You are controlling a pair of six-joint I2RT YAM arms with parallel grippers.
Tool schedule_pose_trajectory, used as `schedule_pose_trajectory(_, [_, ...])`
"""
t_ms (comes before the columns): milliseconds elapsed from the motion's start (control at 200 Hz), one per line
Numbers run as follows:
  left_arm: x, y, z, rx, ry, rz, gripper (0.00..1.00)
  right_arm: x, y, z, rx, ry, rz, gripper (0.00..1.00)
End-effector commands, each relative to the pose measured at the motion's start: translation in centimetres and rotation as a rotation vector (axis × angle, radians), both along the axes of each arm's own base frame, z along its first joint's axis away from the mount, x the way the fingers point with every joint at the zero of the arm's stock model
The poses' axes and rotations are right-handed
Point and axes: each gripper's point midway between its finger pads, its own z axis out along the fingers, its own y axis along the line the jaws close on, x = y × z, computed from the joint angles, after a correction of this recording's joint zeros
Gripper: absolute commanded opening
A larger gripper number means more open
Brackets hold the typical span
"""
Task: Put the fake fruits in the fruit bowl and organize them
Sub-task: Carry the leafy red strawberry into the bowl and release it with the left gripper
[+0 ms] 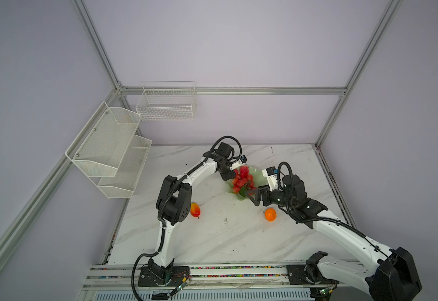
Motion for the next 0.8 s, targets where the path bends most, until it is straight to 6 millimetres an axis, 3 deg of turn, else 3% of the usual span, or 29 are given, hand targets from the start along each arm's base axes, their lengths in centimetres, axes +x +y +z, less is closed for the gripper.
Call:
schedule_pose_trajectory(0, [2.3,-1.4,6.0,-0.080,-0.140,-0.017,0.41,0.5,-0.1,0.4,-0.003,-0.021,-0.009,0.97])
schedule_pose_trajectory(350, [1.3,-2.7,4.1,-0.101,-0.090,-0.077,0.46,0.5,-0.1,0.3,-0.003,-0.017,-0.008,0.97])
schedule_pose_trajectory(490, [0.8,-2.6,3.3,-0.077,-0.081,-0.076,0.54,0.3,-0.2,0.4,0.000,-0.019,-0.009,0.97])
schedule_pose_trajectory(620, [0.5,-2.4,3.3,-0.066,-0.082,-0.073,0.62,0.2,-0.3,0.6,0.004,-0.018,-0.011,0.97])
schedule_pose_trajectory(795, [0.2,-2.6,4.5,-0.090,-0.091,-0.074,0.65,0.1,-0.5,0.9,0.010,-0.024,-0.018,0.97])
